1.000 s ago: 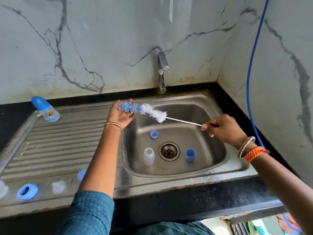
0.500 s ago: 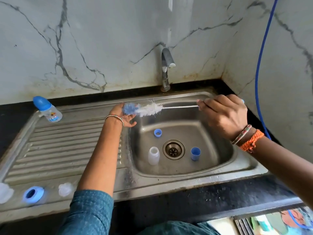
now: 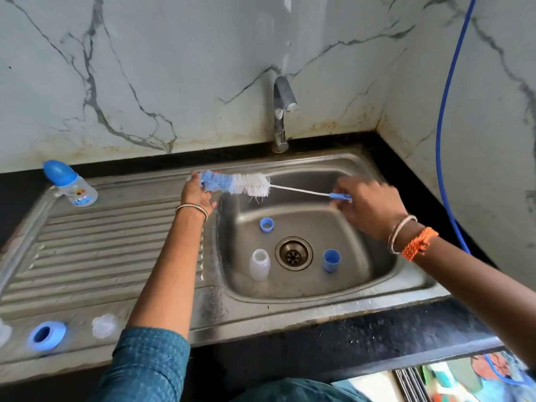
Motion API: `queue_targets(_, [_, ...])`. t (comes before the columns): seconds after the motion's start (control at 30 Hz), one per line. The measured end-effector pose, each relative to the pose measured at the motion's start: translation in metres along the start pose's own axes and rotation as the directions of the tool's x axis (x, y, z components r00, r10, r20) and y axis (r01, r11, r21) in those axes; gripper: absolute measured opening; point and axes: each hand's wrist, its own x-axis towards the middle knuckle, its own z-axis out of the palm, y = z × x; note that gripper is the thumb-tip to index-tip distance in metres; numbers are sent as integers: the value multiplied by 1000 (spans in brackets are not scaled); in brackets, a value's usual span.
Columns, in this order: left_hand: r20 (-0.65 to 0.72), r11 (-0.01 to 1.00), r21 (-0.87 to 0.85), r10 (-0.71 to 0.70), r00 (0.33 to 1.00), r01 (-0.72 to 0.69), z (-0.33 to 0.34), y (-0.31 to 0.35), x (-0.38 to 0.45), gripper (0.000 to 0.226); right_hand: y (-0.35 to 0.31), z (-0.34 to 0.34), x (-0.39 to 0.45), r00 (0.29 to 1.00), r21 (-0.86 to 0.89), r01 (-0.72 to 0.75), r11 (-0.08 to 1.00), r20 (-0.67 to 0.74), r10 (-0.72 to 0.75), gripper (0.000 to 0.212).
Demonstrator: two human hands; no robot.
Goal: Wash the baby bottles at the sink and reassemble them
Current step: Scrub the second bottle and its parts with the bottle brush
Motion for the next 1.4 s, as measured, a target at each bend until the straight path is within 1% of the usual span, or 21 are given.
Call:
queue_targets(0.07, [6, 1000, 14, -8, 1000, 8, 1, 0, 2, 43, -7, 1, -9, 947, -119, 125, 985, -281, -154, 7])
queue_targets(0.13, [77, 999, -39, -13, 997, 16, 2, -1, 3, 39, -7, -1, -9, 949, -79, 47, 996, -309, -69, 4])
queue_targets(0.2, [158, 991, -134, 40, 987, -19, 0, 1, 3, 32, -4, -4, -1, 983, 159, -177, 971, 86, 165, 19])
queue_targets(0.27, [252, 975, -220, 88, 964, -31, -6, 2, 1, 25, 2, -5, 4, 755, 445, -499, 743, 644, 121, 34])
queue_targets(0.33, [343, 963, -269, 84, 936, 12, -12, 2, -1, 24, 11, -2, 7, 535, 518, -758, 397, 841, -75, 40])
queue_targets(0.4, [366, 954, -299, 103, 925, 13, -16, 1, 1, 22, 14, -1, 7, 530, 546, -793, 270, 837, -135, 43])
queue_targets(0.47, [314, 950, -312, 110, 943, -7, -16, 1, 3, 26, 7, 1, 5, 717, 617, -606, 501, 697, 9, 40])
queue_targets(0.53, [224, 969, -246, 83, 971, -26, -16, 2, 4, 28, -5, 2, 0, 932, 365, -270, 891, 331, 147, 30])
queue_targets(0.57, [183, 979, -202, 62, 981, -24, -14, 3, 5, 29, -9, 2, -2, 985, 170, -157, 973, 103, 141, 24])
queue_targets(0.63, [124, 989, -145, 21, 992, -2, -13, 5, 6, 30, -18, 0, -9, 968, -38, 29, 999, -247, -37, 10])
queue_targets(0.7, [82, 994, -105, -26, 996, 34, -12, 8, 6, 32, -22, -1, -12, 887, -166, 190, 968, -394, -242, 6])
queue_targets(0.8, [47, 995, -41, -95, 994, 97, -13, 12, 5, 37, -20, 1, -13, 810, -306, 306, 902, -415, -415, 15])
queue_targets(0.97, [-24, 984, 27, -178, 984, 178, -12, 15, 6, 40, -24, 6, -20, 824, -261, 327, 908, -391, -409, 17])
queue_targets(1.07, [53, 984, -41, -172, 984, 174, -19, 11, 5, 31, -30, 6, -28, 877, -203, 324, 924, -301, -374, 9])
queue_targets(1.13, [158, 984, -122, -111, 981, 131, -23, 7, 5, 21, -31, 2, -26, 965, -85, 154, 984, -202, -169, 11])
queue_targets(1.17, [221, 980, -168, -65, 973, 103, -24, 5, 4, 19, -28, -1, -21, 999, 71, -7, 997, -35, 10, 20])
queue_targets(1.2, [286, 974, -215, -12, 958, 77, -24, 4, 3, 19, -24, -4, -15, 958, 300, -215, 929, 249, 141, 29])
queue_targets(1.23, [343, 964, -262, 41, 939, 54, -25, 4, 3, 18, -19, -4, -10, 810, 492, -476, 729, 567, 147, 35])
queue_targets(1.3, [406, 947, -322, 131, 905, 8, -26, 4, 1, 17, -10, 3, -8, 501, 503, -814, 290, 861, -88, 41])
queue_targets(1.37, [412, 938, -345, 187, 892, -37, -28, 5, 1, 18, -7, 14, -9, 484, 502, -838, 213, 865, -131, 39])
queue_targets(1.4, [386, 939, -340, 186, 904, -49, -27, 5, 1, 20, -8, 16, -10, 553, 540, -786, 301, 832, -51, 37])
